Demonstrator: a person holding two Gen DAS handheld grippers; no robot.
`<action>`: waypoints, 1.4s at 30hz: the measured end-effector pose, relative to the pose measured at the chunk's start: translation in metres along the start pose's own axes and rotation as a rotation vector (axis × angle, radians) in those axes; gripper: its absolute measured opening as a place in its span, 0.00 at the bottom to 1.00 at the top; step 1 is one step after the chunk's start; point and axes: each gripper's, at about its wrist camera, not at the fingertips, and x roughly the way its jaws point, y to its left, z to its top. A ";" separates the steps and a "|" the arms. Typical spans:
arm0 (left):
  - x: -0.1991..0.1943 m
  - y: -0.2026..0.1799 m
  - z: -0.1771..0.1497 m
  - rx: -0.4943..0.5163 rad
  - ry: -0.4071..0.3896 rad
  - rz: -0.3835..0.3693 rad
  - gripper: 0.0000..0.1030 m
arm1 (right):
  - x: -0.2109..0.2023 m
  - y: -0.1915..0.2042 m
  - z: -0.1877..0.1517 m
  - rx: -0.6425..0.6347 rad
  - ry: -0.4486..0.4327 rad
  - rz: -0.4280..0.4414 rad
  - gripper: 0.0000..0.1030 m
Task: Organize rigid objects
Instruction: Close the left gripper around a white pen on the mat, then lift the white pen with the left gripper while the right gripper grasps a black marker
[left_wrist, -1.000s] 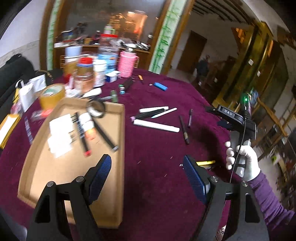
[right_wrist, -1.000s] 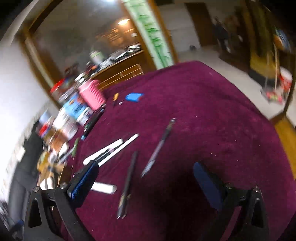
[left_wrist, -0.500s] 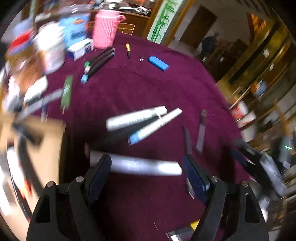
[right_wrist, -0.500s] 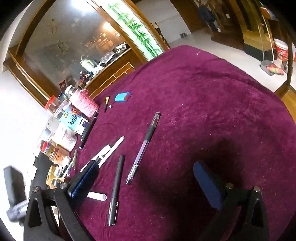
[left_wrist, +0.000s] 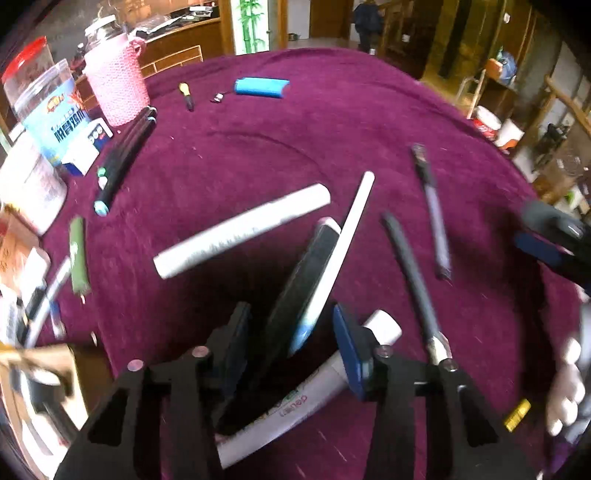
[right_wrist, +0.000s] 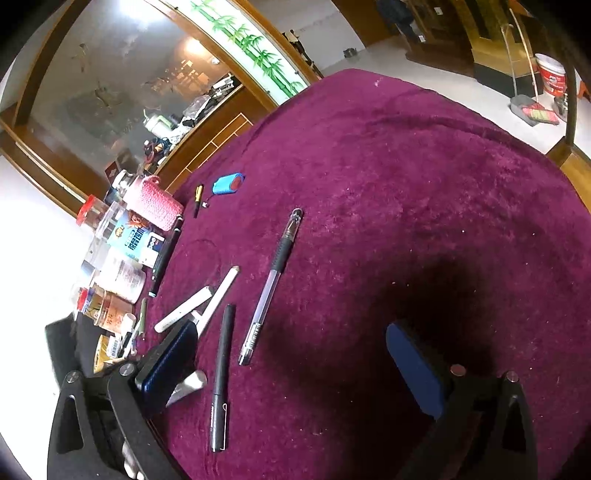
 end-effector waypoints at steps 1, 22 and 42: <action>-0.005 -0.004 -0.010 -0.001 0.007 -0.045 0.32 | 0.000 -0.001 0.000 -0.001 0.000 -0.003 0.99; 0.012 0.003 0.051 0.210 -0.052 0.141 0.61 | 0.003 -0.001 -0.003 -0.001 0.026 -0.015 0.99; -0.034 -0.013 -0.047 0.031 -0.016 -0.030 0.11 | 0.007 0.005 -0.003 -0.027 0.032 -0.029 0.99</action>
